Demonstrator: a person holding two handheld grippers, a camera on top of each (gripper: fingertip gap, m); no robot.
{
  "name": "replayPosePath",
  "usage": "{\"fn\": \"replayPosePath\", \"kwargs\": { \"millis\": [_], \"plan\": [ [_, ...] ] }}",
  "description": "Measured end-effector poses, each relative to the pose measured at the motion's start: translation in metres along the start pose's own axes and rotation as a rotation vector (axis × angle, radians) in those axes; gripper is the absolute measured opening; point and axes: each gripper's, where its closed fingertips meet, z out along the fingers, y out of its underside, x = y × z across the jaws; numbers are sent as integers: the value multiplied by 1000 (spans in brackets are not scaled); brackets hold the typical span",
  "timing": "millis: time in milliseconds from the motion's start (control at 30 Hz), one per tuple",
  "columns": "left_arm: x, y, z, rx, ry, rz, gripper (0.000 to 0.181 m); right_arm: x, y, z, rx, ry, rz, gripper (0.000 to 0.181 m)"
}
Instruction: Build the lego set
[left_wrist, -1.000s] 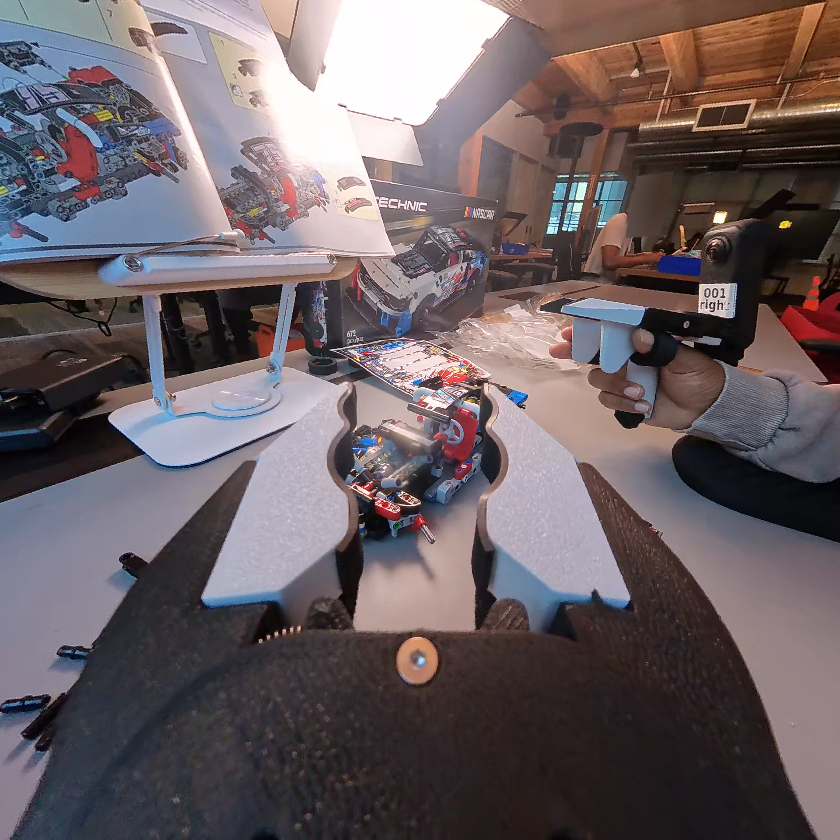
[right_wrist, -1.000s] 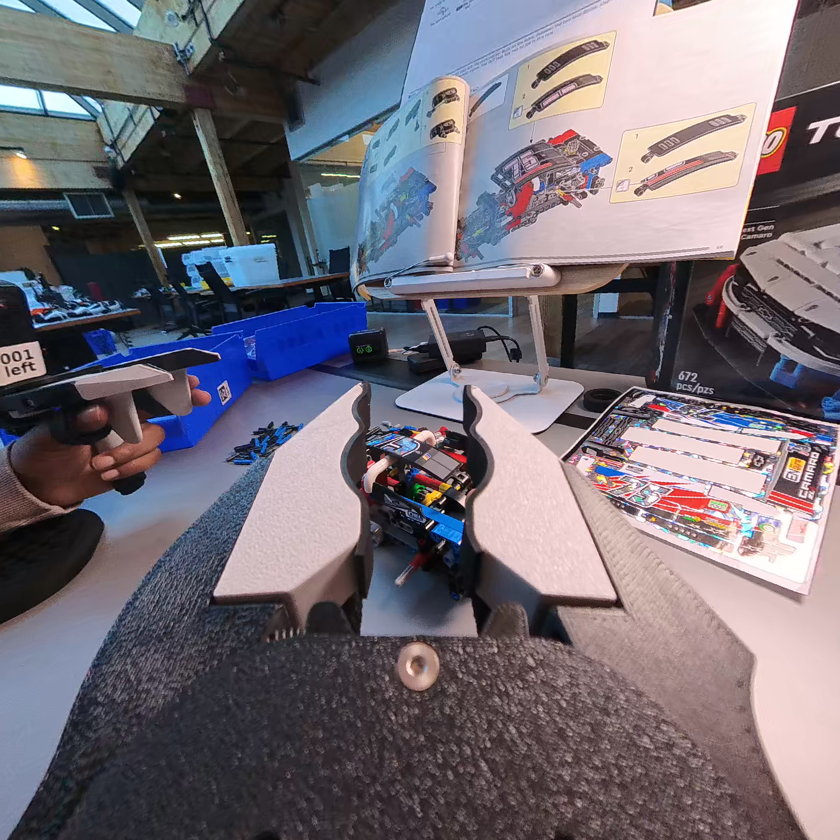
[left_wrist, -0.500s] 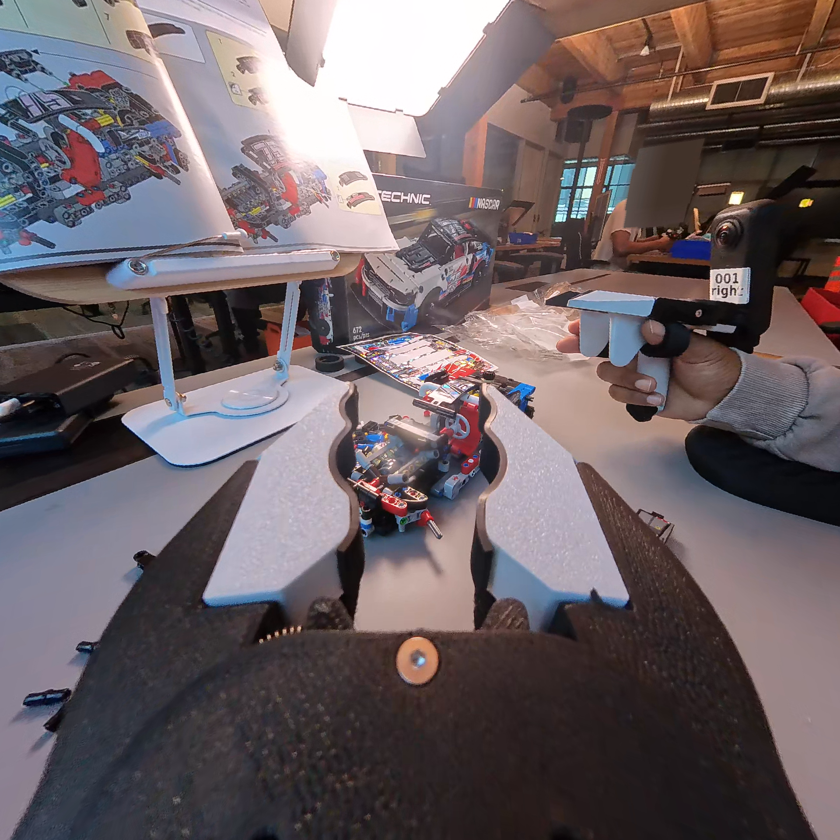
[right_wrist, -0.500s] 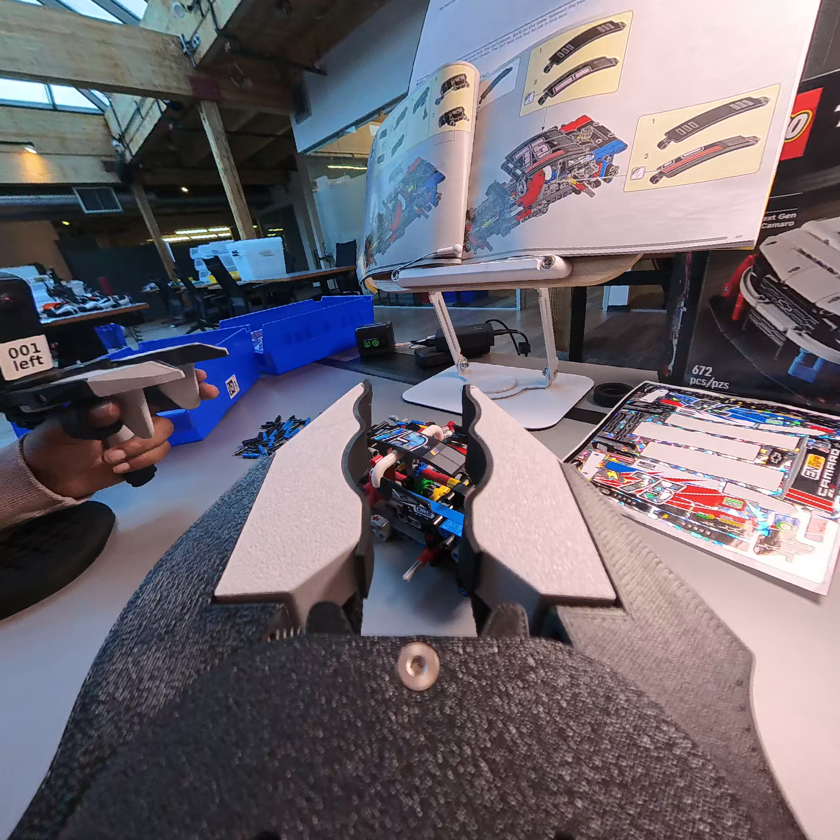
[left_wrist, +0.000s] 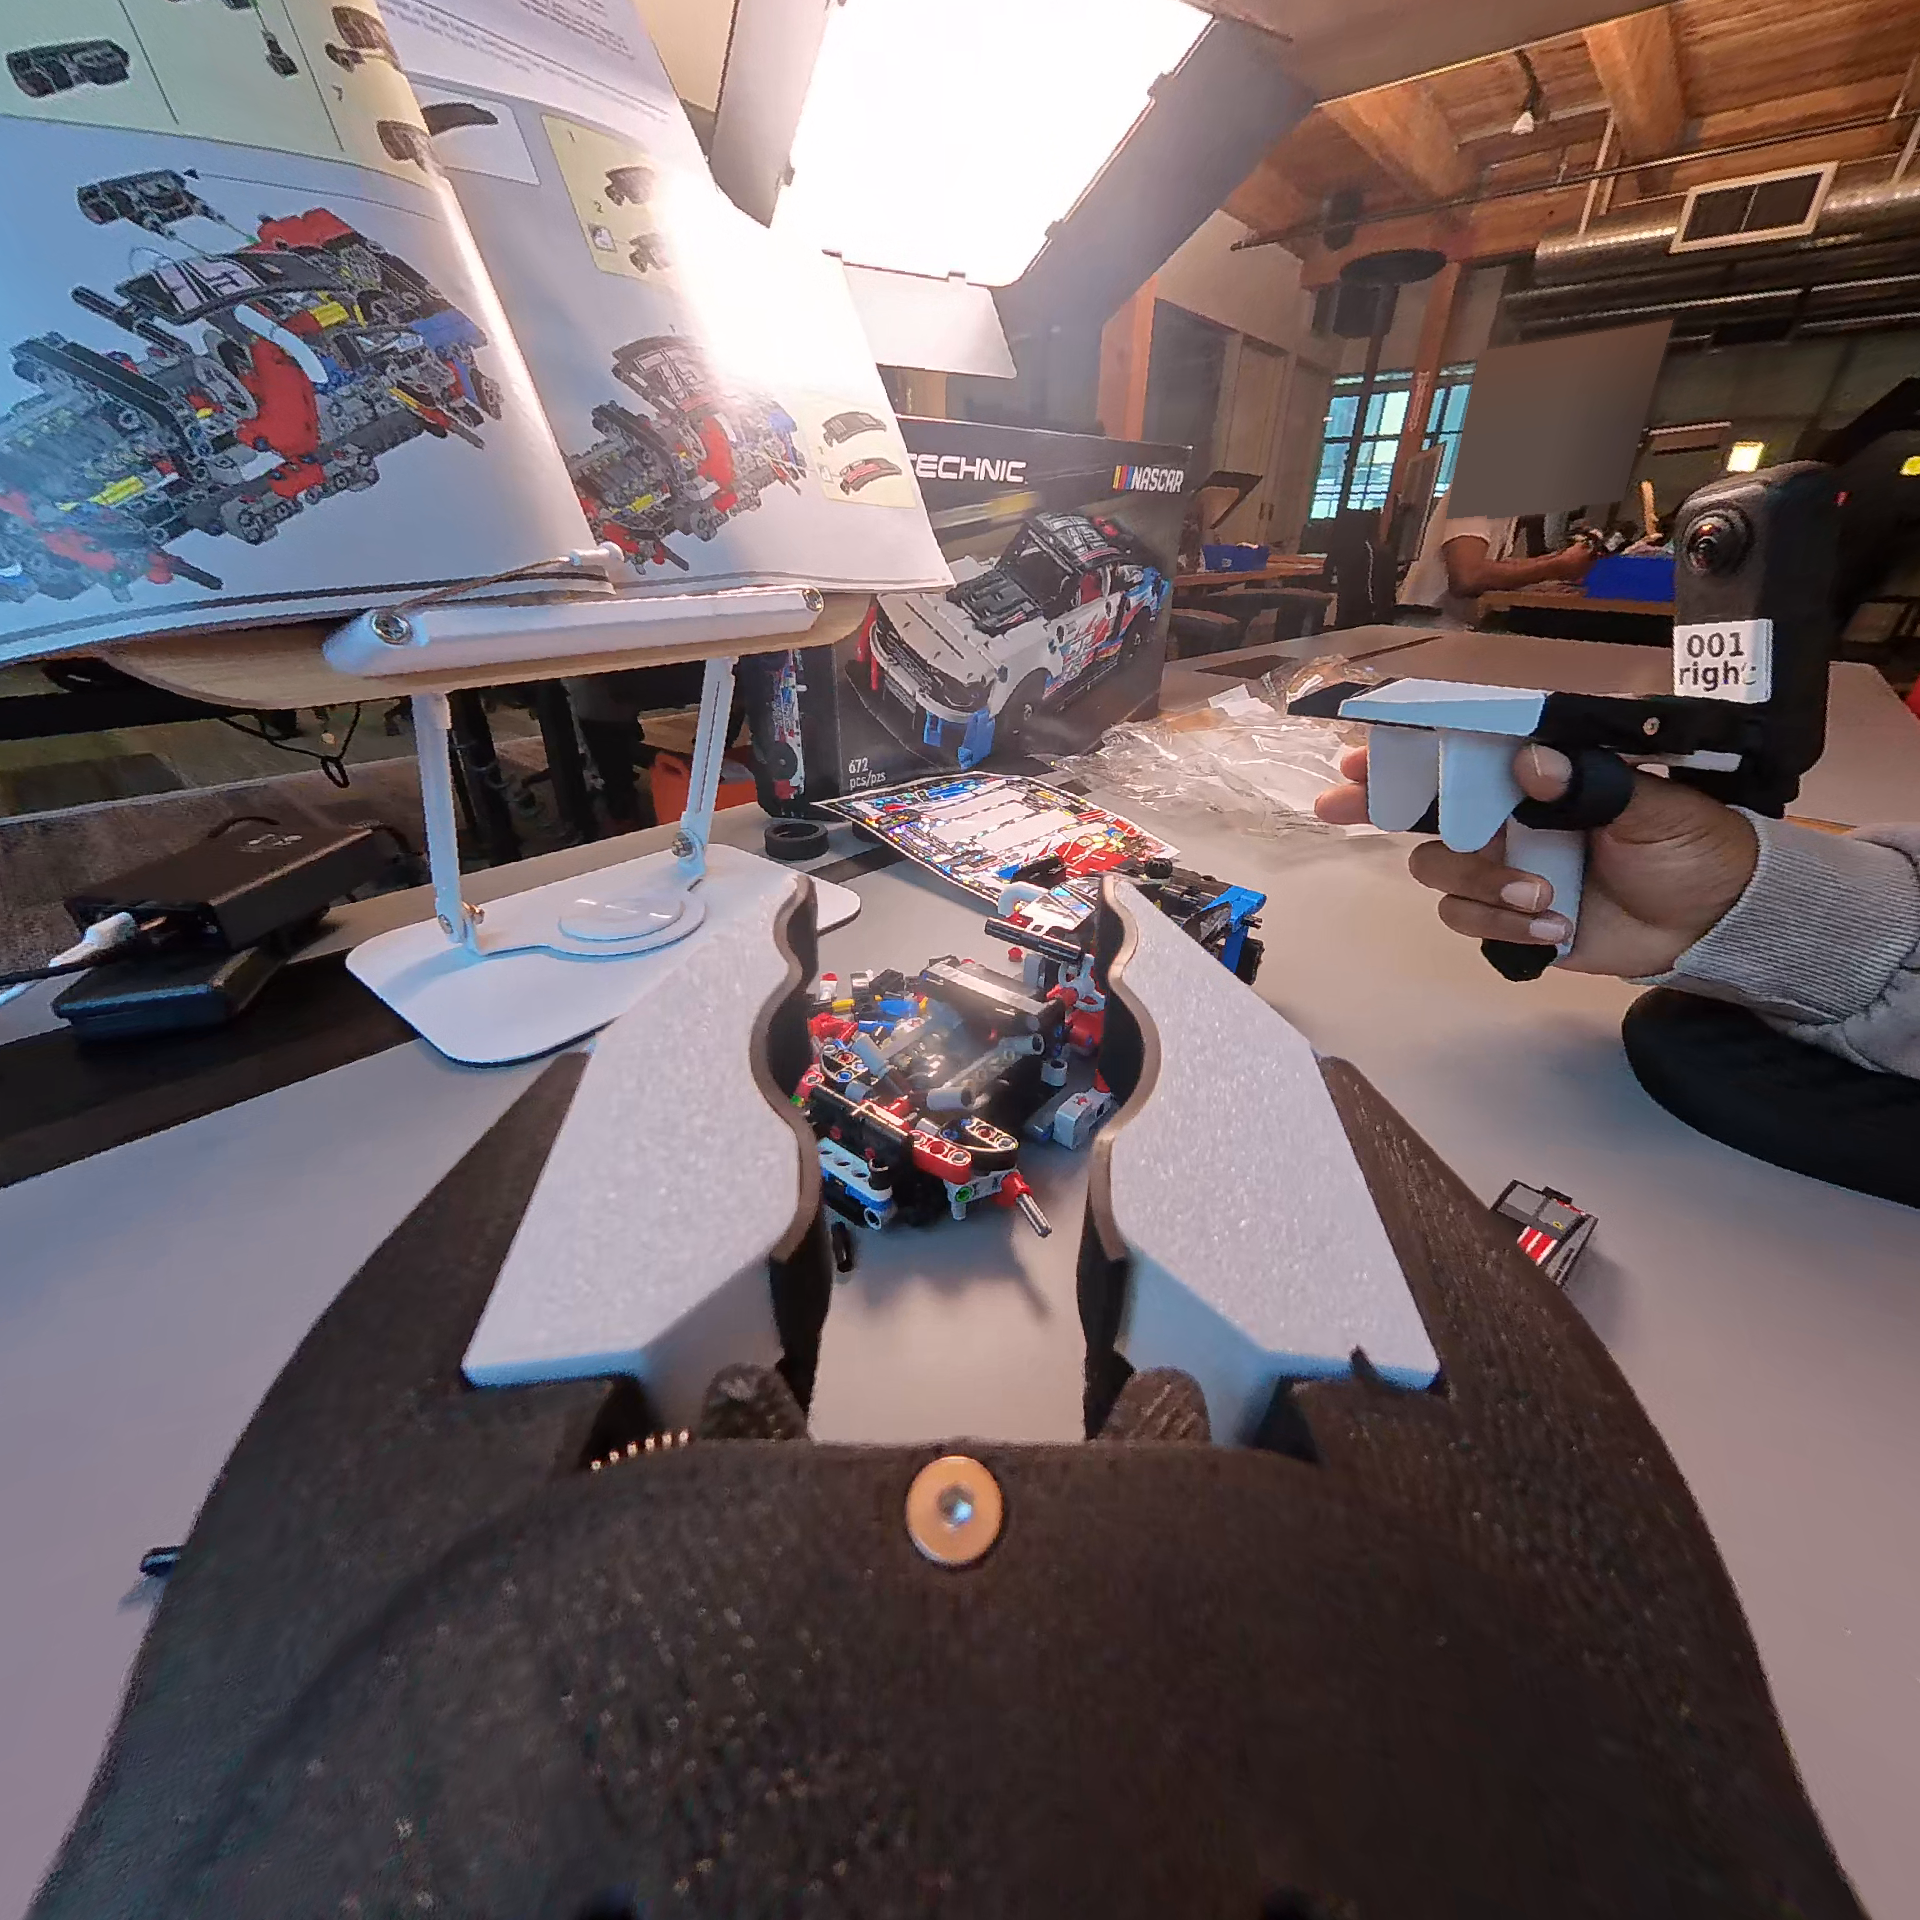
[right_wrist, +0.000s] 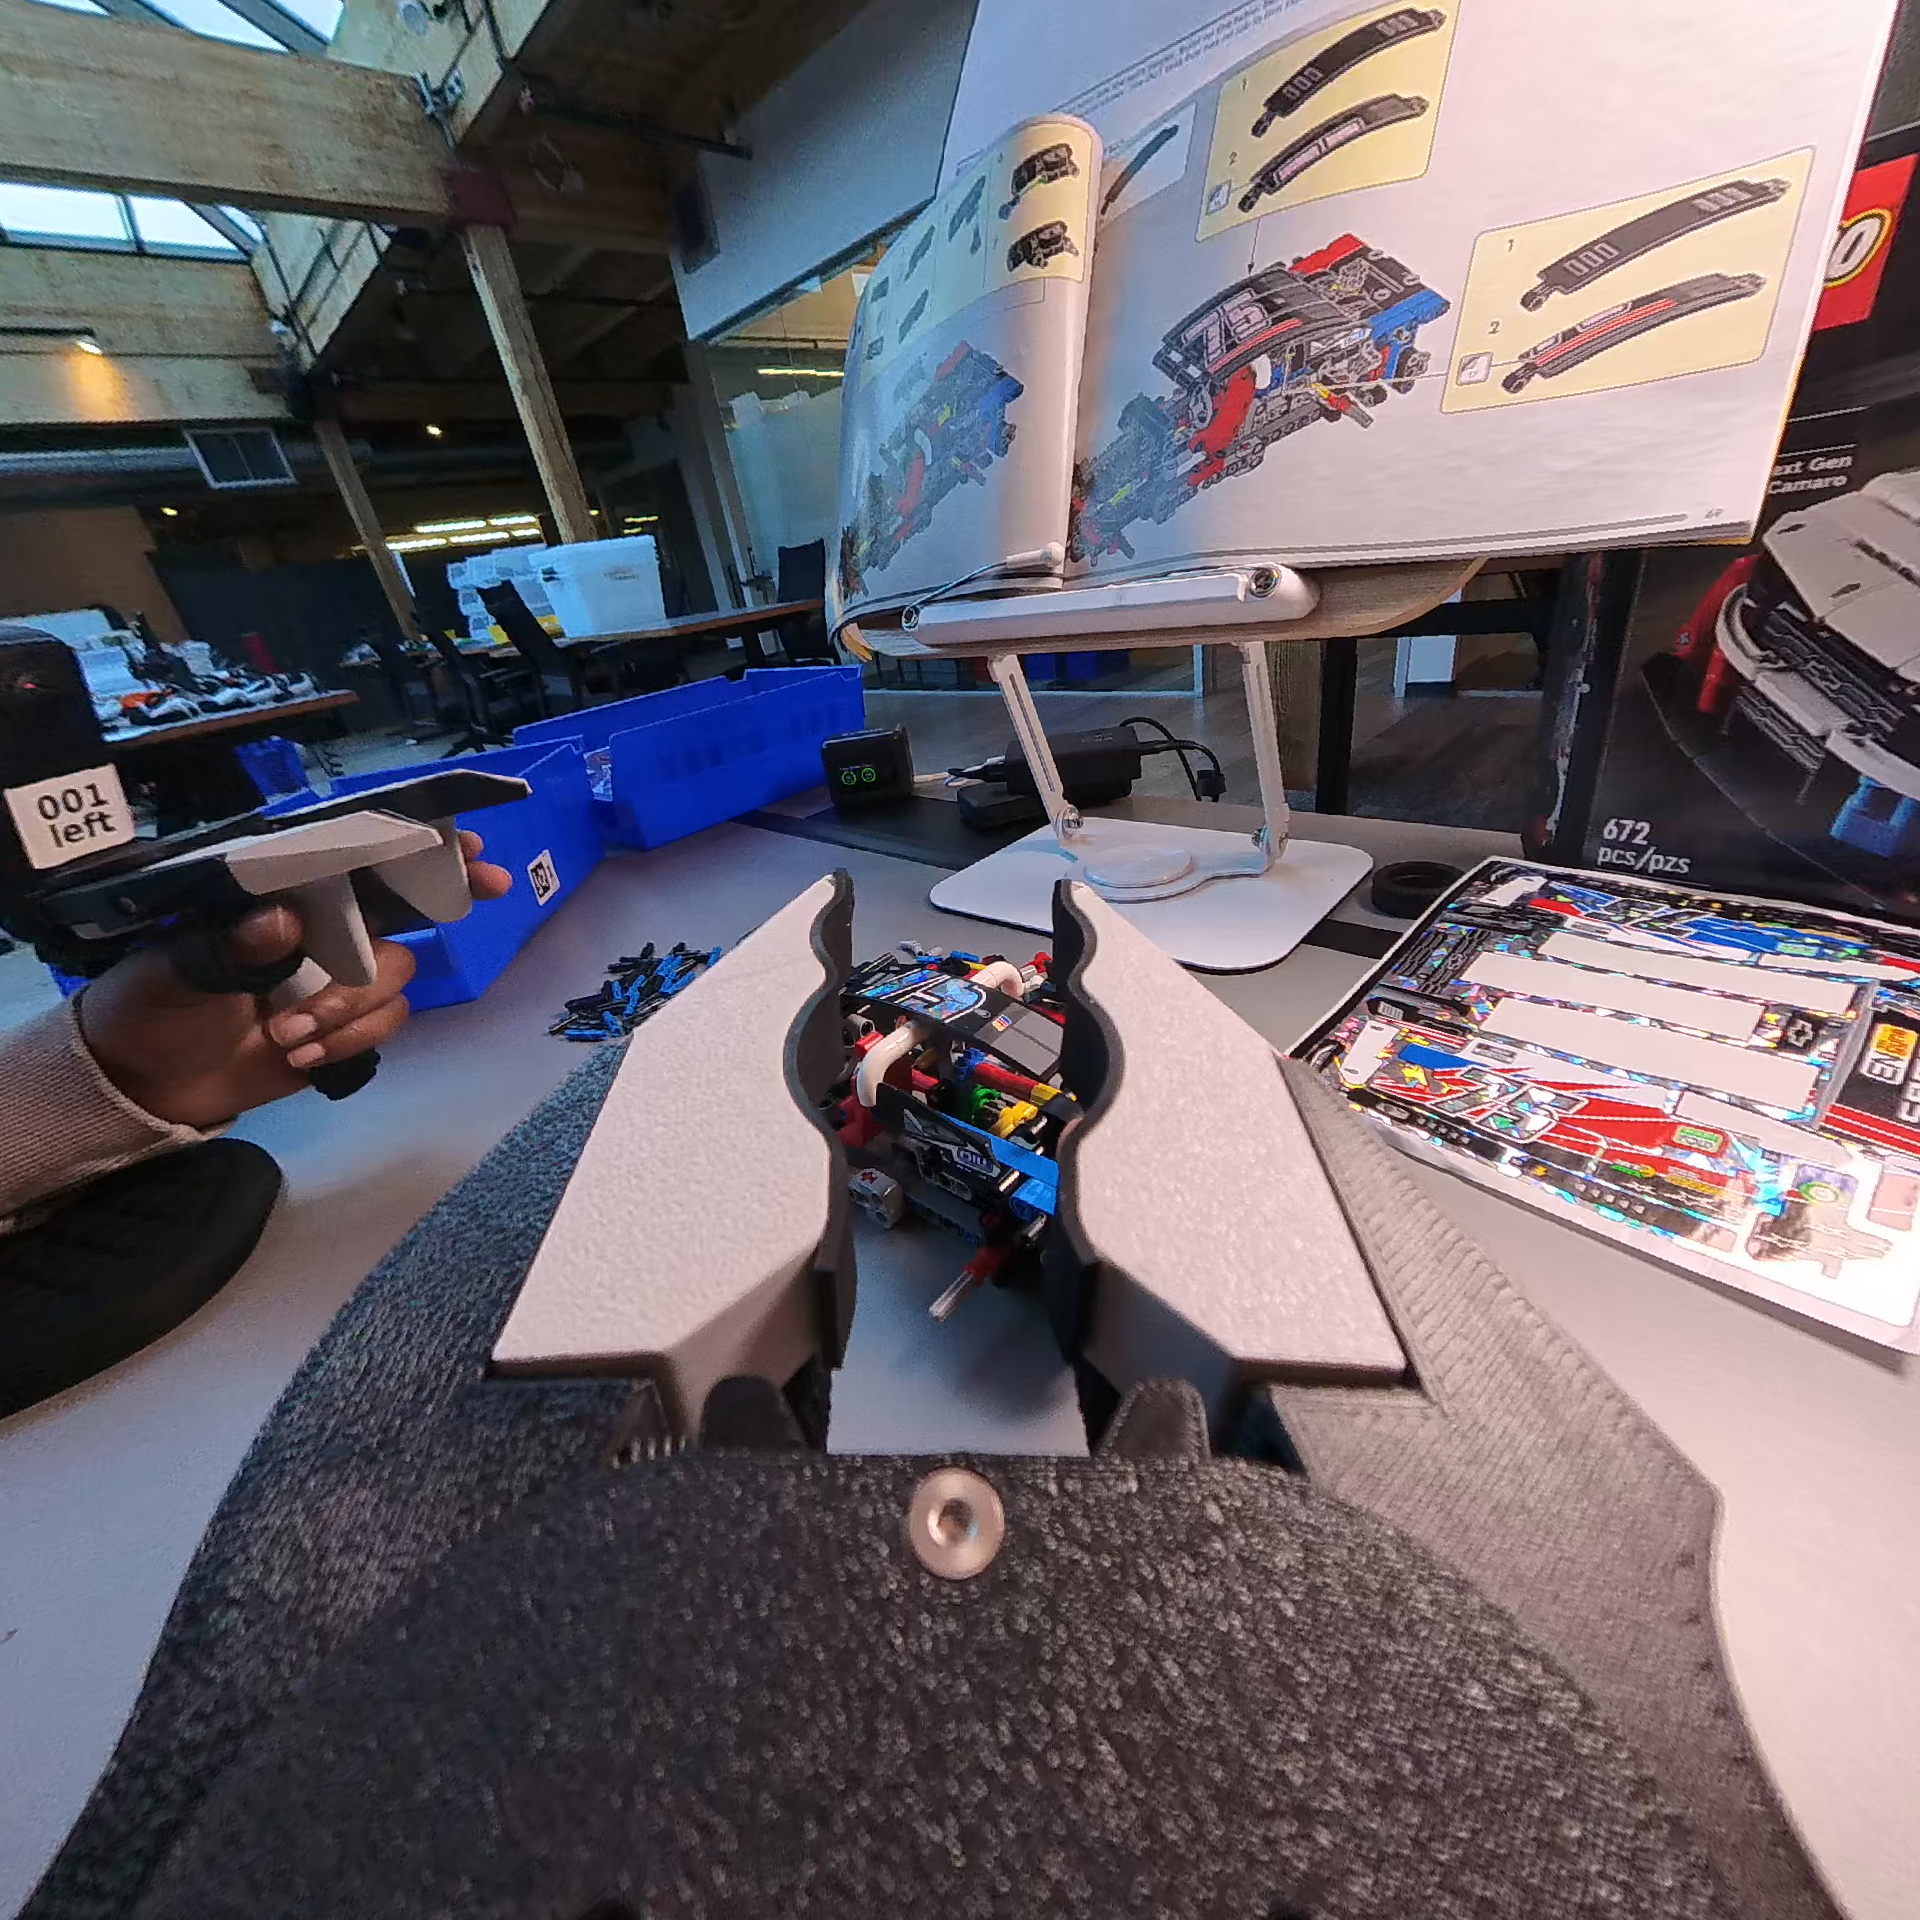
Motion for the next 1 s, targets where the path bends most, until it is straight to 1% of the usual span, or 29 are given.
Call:
{"fn": "replayPosePath", "kwargs": {
  "millis": [200,300,367,433,533,600,700,833,900,1000],
  "plan": [
    [-3,-3,-1,9,-46,18,51,9,-5,2,18,60,-42,34],
    [-3,-6,-2,19,-74,40,51,16,-21,19,37,100,-89,34],
    [0,-6,-1,14,-74,53,51,19,-40,39,55,112,-163,34],
    [2,-5,-1,10,-72,62,51,23,-60,66,72,126,-232,30],
    [2,-4,-1,3,-76,74,50,32,-88,110,116,136,-264,26],
    [2,-5,-2,6,-78,71,50,43,-100,139,134,159,-267,24],
    [2,-6,-3,10,-83,82,49,66,-108,178,144,223,-297,21],
    [-1,-2,-2,-9,-90,99,49,98,-100,220,107,272,-282,19],
    [0,2,-1,-30,-96,141,49,111,-97,233,89,290,-281,18],
    [4,5,1,-49,-89,182,49,117,-98,242,87,284,-288,15]
  ]
}}
